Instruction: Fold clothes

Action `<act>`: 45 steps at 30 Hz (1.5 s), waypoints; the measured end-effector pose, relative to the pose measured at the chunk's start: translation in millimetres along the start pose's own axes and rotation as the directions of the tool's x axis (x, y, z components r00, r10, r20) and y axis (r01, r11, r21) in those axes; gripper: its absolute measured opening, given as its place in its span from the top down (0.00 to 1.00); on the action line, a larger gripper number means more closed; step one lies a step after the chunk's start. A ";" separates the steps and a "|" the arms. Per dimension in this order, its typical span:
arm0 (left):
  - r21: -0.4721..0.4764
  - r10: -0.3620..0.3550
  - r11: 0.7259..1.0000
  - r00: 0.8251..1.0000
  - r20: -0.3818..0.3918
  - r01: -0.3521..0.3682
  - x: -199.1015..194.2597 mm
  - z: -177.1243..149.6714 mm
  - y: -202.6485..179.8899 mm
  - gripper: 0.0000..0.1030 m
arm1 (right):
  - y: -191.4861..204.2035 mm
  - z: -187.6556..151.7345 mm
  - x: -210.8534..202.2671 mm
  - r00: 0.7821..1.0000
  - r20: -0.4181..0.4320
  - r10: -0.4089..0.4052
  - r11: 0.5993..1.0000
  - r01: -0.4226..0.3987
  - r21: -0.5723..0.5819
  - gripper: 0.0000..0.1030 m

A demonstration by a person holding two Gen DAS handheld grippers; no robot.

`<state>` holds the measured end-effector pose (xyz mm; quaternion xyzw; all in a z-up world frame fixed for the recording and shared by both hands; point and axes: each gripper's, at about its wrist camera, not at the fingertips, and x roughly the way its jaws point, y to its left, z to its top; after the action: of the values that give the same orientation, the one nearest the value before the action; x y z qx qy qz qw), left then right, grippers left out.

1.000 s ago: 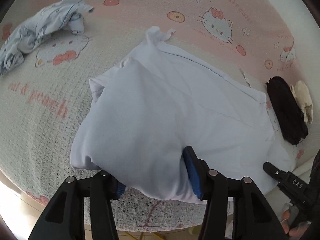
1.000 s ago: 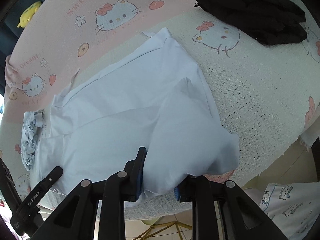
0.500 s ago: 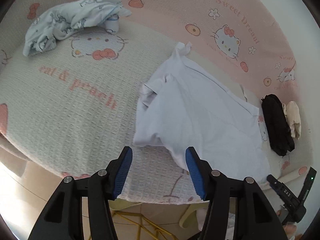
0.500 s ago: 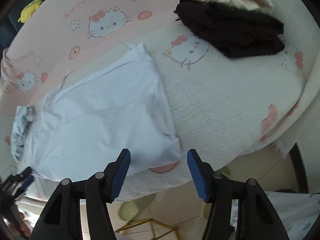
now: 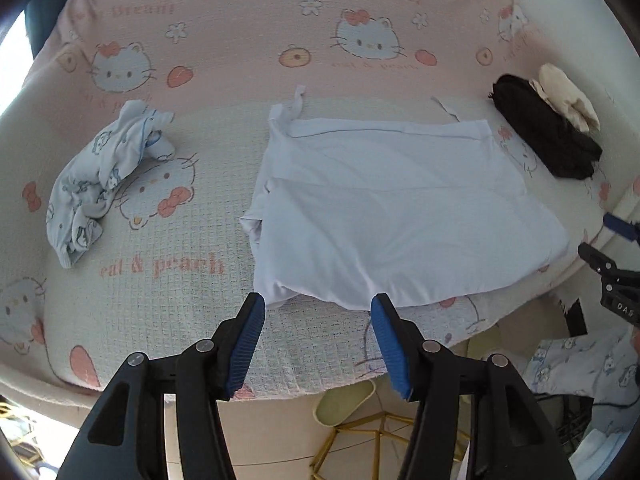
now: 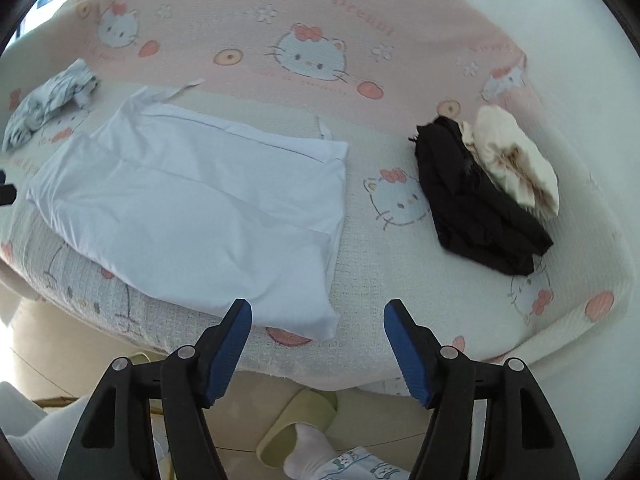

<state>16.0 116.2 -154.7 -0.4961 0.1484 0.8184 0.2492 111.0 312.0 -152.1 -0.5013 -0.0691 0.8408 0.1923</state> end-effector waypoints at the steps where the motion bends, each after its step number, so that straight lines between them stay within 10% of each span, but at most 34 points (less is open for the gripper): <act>1: 0.054 0.021 0.998 1.000 -0.008 -0.021 3.3 0.7 -7.9 0.49 | 4.7 1.9 -1.3 1.000 0.004 0.006 0.999 -0.006 -0.033 0.31; 7: 0.407 0.109 0.908 0.994 -0.001 -0.099 15.4 -4.2 -54.2 0.49 | 24.7 6.0 14.4 1.000 -0.026 0.001 0.976 -0.006 -0.217 0.30; 13: 0.795 0.243 0.494 0.934 0.263 -0.352 30.6 -43.4 -101.6 0.49 | 52.4 3.7 26.1 0.999 -0.017 -0.049 0.890 0.036 -0.455 0.30; 15: 0.831 0.244 0.438 0.935 0.258 -0.344 40.6 -48.4 -105.0 0.49 | 57.7 5.4 29.3 0.998 -0.010 -0.060 0.870 0.047 -0.491 0.30; 30: 0.888 0.240 0.369 0.951 0.193 -0.274 86.6 -42.4 -128.2 0.49 | 102.7 5.8 52.4 0.999 -0.001 -0.051 0.760 0.038 -0.648 0.30; 40: 0.919 0.204 0.277 0.952 0.229 -0.280 102.5 -53.3 -149.6 0.49 | 112.2 -3.8 63.9 0.995 0.067 -0.068 0.679 0.095 -0.728 0.22; 45: 0.936 0.228 0.174 0.937 0.265 -0.307 107.2 -62.0 -141.7 0.48 | 107.4 -16.6 64.0 0.989 0.105 -0.103 0.631 0.147 -0.762 0.22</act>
<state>99.3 231.6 -277.8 -0.1735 0.6985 0.5942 0.3591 71.0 237.4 -245.6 -0.5075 -0.4587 0.7292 0.0176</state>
